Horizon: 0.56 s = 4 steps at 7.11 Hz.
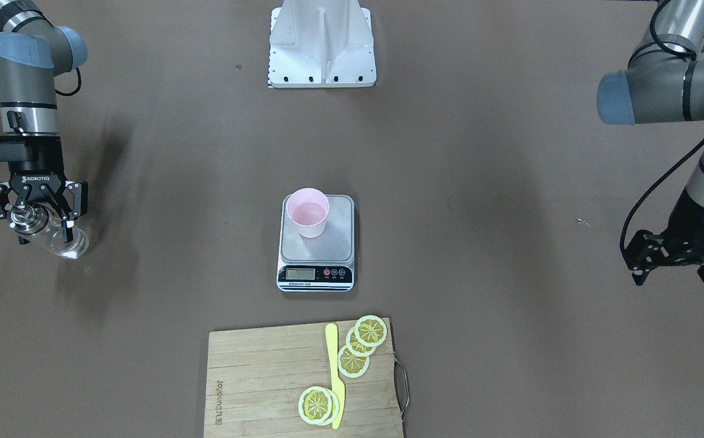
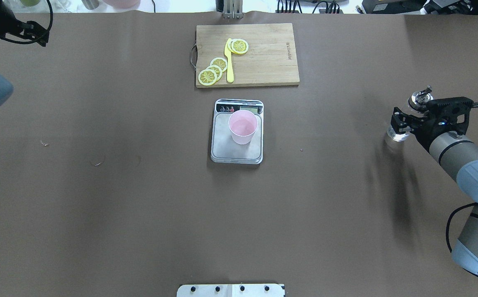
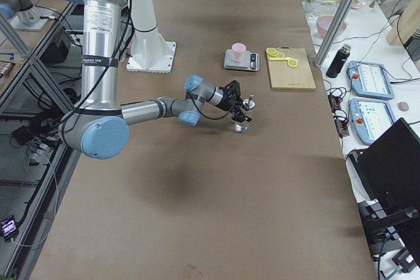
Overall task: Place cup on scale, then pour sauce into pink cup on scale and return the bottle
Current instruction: 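Lower the sauce bottle onto the table with the right gripper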
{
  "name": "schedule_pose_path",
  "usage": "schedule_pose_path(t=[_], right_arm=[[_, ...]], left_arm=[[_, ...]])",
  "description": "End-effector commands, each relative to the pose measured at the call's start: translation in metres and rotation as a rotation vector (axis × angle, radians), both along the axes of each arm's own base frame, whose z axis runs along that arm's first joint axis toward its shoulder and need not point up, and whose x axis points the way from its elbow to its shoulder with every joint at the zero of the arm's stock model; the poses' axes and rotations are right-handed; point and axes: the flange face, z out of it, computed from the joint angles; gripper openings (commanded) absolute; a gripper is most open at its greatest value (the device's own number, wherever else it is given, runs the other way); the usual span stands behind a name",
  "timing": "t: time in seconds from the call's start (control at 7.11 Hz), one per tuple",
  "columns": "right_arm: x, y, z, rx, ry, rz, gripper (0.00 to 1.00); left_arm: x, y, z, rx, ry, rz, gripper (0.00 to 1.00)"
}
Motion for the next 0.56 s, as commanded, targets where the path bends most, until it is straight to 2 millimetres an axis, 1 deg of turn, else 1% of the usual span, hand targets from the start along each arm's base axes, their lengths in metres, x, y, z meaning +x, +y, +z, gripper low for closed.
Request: schedule_pose_path(t=[0.0,0.14,0.28,0.42], right_arm=[[-0.0018,0.0009,0.002,-0.008,-0.003,-0.011,0.0],[-0.0019,0.0009,0.0022,-0.012,-0.006,-0.018,0.0],[-0.002,0.001,0.0023,-0.013,-0.006,-0.019,0.02],[-0.0017,0.0014,0.003,-0.014,-0.005,-0.02,0.09]], left_arm=[[0.0001,-0.0003,0.001,-0.002,-0.001,0.0,0.98],[0.0,0.0,0.0021,-0.003,-0.001,0.0,0.98],[0.0,0.0,0.0021,-0.003,-0.002,0.0,0.98],[0.0001,-0.0002,0.0028,-0.005,-0.002,0.0,0.98]])
